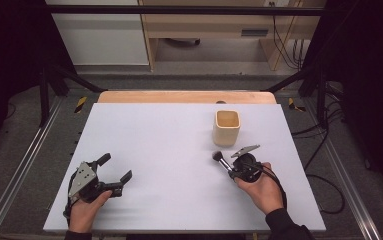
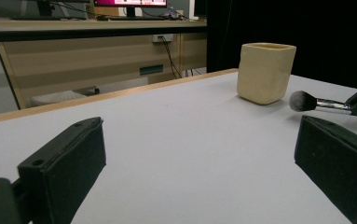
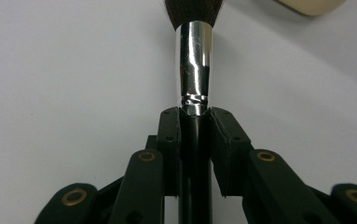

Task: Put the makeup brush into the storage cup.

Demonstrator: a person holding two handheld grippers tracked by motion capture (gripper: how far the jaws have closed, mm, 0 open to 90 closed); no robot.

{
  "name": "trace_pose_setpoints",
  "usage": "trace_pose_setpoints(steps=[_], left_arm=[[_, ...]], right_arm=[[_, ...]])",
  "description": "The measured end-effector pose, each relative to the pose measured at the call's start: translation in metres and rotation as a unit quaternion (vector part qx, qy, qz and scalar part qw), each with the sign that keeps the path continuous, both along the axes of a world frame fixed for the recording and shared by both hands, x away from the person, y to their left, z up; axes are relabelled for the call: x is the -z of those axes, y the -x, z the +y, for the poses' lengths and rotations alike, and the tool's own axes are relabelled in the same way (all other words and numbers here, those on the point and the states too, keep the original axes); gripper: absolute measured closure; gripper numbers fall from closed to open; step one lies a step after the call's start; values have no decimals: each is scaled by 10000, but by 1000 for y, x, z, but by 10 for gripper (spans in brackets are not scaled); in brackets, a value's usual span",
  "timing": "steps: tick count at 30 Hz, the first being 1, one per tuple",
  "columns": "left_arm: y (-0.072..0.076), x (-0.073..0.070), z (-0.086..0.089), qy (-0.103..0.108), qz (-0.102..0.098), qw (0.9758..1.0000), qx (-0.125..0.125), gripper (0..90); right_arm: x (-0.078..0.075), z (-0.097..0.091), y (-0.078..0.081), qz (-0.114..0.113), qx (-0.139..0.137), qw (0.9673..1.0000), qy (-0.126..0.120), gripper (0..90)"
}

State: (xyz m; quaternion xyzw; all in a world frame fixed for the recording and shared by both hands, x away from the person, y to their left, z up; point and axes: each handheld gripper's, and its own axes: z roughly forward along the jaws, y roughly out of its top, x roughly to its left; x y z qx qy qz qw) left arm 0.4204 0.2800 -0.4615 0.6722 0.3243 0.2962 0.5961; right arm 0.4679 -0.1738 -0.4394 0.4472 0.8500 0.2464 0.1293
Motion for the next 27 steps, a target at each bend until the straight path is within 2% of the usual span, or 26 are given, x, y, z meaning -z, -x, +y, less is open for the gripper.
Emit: trace_pose_setpoints(steps=[4,8,11,18,19,20,21,22,23,24,25,26,27], left_arm=[[1,0,0,-3,0,10000,-11,16],[0,0,-2,-54,21,10000,-5,17],[1,1,-4,-102,27,9999,12,17],[3,1,-13,-172,77,9998,92,17],[3,1,-13,-172,77,9998,92,17],[4,1,-16,-163,97,9998,115,18],[4,1,-16,-163,97,9998,115,18],[6,1,-18,-176,123,9997,114,18],[6,1,-18,-176,123,9997,114,18],[7,1,-21,-231,130,9996,136,18],[8,1,-22,-238,136,9995,142,20],[8,2,-23,-234,156,9995,153,19],[8,2,-25,-260,172,9994,159,19]], right_arm=[[0,-3,4,-109,-41,9998,-158,744],[1,-6,7,-315,-80,9990,-319,744],[2,-7,11,-501,-139,9981,-339,744],[2,-3,18,-931,-289,9935,-581,744],[2,-3,18,-931,-289,9935,-581,744],[0,-2,19,-1108,-336,9911,-661,744],[0,-2,19,-1108,-336,9911,-661,744],[-2,1,21,-1319,-372,9876,-766,744],[-2,1,21,-1319,-372,9876,-766,744],[-3,1,21,-1396,-384,9861,-819,744],[-4,4,21,-1596,-396,9824,-884,744],[-5,5,21,-1655,-395,9809,-943,744],[-5,5,21,-1787,-419,9780,-995,744]])
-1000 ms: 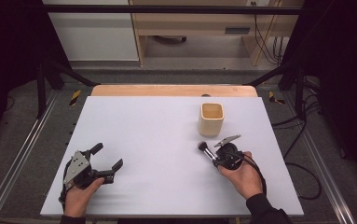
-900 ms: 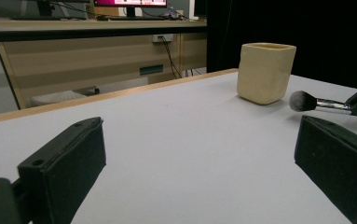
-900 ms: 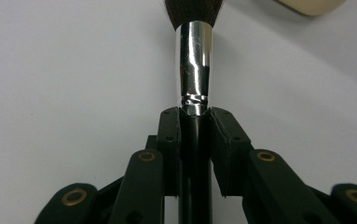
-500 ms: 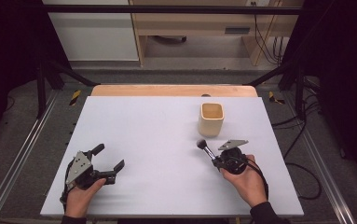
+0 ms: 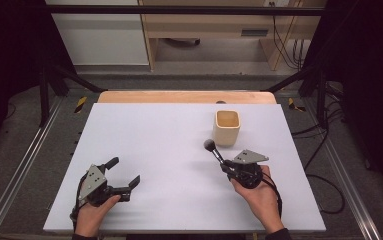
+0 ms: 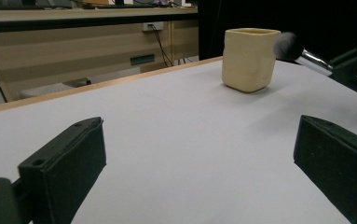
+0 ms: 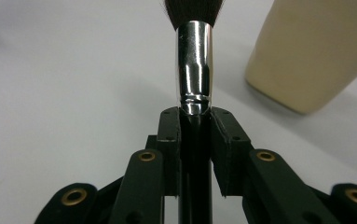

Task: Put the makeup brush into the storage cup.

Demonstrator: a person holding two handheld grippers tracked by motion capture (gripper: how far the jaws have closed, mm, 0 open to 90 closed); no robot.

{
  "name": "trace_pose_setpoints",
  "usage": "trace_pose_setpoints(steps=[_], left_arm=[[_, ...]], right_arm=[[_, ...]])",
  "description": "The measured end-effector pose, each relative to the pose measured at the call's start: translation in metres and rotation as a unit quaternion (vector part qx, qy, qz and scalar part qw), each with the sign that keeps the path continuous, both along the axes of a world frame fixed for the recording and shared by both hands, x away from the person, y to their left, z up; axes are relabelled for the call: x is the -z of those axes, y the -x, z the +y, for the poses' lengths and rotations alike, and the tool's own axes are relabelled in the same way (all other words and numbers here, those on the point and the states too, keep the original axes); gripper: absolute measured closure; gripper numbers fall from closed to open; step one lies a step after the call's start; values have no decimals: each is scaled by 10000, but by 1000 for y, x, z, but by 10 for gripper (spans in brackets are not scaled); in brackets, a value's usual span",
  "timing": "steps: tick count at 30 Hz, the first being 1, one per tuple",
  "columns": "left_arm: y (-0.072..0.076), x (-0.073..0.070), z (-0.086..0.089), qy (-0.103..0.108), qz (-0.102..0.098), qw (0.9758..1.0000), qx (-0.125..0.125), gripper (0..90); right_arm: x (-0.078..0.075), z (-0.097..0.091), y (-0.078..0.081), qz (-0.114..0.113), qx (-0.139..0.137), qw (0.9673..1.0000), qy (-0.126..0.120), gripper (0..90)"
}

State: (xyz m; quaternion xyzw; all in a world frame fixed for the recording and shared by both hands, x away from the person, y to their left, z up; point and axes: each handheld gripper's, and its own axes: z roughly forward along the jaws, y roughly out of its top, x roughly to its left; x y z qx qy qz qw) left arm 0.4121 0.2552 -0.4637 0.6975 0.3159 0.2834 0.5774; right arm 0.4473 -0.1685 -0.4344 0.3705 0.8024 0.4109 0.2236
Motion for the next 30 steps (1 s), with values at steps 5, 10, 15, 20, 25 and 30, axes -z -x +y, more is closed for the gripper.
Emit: trace_pose_setpoints(steps=[5,10,15,20,25,30], left_arm=[[-1,2,-9,22,159,9998,86,20],[-3,2,-18,-126,286,9993,204,22],[-4,-4,-29,-84,249,9992,305,23],[-8,-20,-45,-269,190,9983,485,24],[-9,-38,-57,-313,94,9975,626,25],[-10,-52,-68,-283,69,9973,679,26]], right_arm=[[-1,5,-2,-554,-30,9979,-325,744],[4,8,-2,-865,-97,9946,-564,744],[7,9,-1,-970,-195,9932,-609,744],[8,11,1,-1050,-230,9916,-724,744],[5,13,5,-1244,-181,9888,-800,744],[4,17,8,-1387,-180,9870,-789,744]])
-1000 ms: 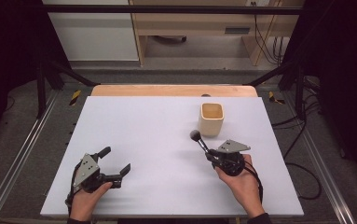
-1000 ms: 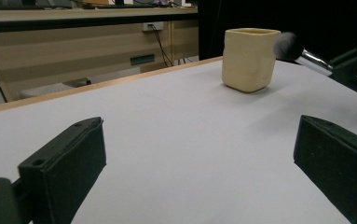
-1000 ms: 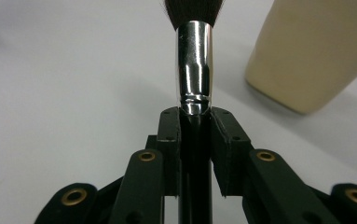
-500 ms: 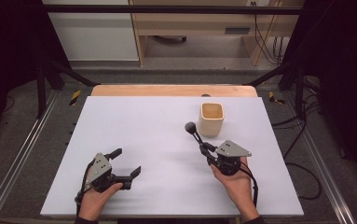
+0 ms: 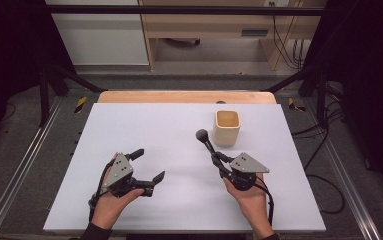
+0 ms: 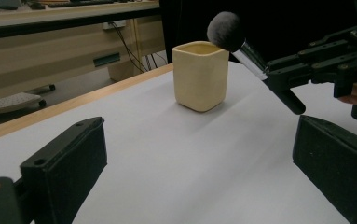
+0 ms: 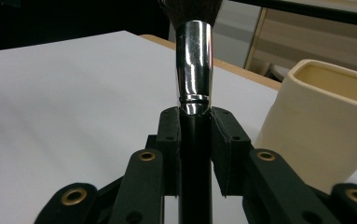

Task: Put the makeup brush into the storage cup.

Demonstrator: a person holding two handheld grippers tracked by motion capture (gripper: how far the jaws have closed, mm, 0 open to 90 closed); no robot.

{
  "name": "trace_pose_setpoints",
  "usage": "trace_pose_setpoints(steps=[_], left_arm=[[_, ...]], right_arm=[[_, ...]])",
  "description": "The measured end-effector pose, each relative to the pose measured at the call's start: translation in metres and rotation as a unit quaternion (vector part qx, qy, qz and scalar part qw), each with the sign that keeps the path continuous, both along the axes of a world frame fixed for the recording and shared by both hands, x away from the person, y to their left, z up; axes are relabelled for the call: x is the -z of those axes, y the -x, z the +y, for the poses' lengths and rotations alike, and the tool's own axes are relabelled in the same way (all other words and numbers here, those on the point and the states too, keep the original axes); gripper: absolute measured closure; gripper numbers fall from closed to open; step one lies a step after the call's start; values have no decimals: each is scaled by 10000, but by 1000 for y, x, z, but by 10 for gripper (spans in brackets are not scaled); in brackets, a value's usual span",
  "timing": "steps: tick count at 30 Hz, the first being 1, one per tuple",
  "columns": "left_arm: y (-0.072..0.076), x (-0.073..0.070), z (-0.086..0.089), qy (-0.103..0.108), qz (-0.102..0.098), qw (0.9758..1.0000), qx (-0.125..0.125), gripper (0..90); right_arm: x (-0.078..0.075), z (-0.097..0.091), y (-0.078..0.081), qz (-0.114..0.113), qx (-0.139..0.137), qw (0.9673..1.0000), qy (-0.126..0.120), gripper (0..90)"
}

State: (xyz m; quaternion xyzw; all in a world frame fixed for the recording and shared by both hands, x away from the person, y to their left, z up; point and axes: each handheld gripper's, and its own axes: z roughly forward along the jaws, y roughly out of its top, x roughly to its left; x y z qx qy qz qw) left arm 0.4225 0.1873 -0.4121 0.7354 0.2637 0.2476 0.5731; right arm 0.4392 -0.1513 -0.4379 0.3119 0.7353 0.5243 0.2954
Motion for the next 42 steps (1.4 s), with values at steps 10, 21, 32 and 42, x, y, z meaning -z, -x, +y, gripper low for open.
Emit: trace_pose_setpoints(steps=[10,21,32,42], left_arm=[[-3,-20,-17,109,97,9999,68,31],[-6,-40,-29,301,103,9994,131,32],[-12,-48,-36,542,235,9981,166,33],[-19,-45,-45,664,402,9969,156,46]], right_arm=[[-1,5,2,-130,-74,9999,14,744],[-9,17,4,-282,-128,9995,25,744],[-22,27,4,-459,-138,9989,6,743],[-22,28,6,-533,-149,9985,29,743]])
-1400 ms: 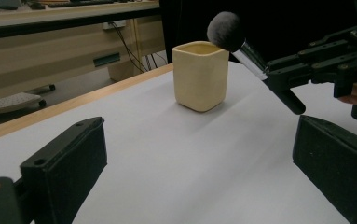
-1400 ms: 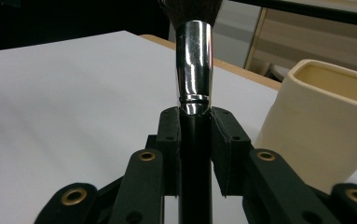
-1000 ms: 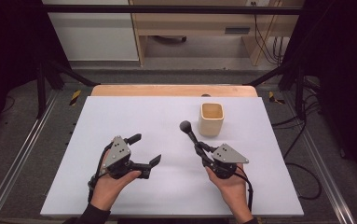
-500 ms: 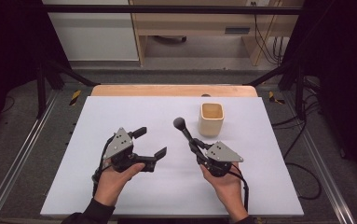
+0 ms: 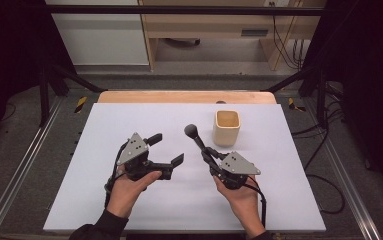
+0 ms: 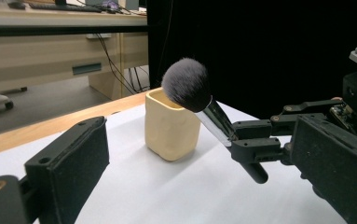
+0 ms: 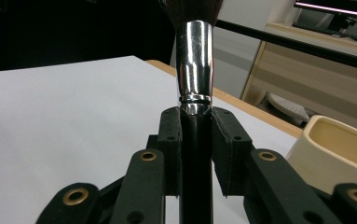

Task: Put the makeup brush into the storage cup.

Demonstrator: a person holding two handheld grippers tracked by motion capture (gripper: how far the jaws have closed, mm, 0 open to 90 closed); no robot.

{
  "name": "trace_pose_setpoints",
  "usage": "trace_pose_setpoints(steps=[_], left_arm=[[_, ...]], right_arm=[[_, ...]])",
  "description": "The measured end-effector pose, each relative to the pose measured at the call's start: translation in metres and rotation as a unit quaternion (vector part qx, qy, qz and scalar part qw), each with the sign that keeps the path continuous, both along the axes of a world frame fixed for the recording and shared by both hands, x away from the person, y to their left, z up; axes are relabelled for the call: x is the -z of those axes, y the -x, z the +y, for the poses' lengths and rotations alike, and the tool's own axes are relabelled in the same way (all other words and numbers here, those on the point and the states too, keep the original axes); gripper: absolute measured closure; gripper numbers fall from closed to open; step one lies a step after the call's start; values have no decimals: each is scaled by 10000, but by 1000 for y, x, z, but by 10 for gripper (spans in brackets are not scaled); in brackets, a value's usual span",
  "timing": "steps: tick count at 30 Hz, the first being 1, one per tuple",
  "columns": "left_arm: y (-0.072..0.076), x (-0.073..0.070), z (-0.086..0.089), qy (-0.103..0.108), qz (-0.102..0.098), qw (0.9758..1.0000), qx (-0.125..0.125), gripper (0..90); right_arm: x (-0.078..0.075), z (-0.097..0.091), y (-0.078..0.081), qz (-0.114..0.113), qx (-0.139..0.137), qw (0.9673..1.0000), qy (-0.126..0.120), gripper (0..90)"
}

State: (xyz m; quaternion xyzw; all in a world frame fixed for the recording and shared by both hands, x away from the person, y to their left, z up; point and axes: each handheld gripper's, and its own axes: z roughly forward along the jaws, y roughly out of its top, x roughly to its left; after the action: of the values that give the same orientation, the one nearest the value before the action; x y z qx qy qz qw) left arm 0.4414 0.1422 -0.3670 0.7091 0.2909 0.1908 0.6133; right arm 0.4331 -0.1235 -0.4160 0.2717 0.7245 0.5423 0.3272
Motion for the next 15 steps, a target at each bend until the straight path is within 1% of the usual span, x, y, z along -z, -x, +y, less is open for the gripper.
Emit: trace_pose_setpoints(steps=[4,7,9,12,15], left_arm=[[-3,2,-5,31,82,10000,-1,59],[-6,3,-7,92,153,9998,3,64],[-8,4,-8,165,177,9997,49,67],[-12,7,-10,306,330,9990,53,85],[-15,9,-12,382,470,9982,49,117]], right_arm=[[-1,3,1,-26,-18,10000,-9,743],[-2,5,1,-58,-27,10000,-33,743],[-3,6,2,-75,-39,10000,-27,743],[-4,8,2,-83,-57,9999,-41,744],[-5,9,3,-141,-76,9999,-41,743]])
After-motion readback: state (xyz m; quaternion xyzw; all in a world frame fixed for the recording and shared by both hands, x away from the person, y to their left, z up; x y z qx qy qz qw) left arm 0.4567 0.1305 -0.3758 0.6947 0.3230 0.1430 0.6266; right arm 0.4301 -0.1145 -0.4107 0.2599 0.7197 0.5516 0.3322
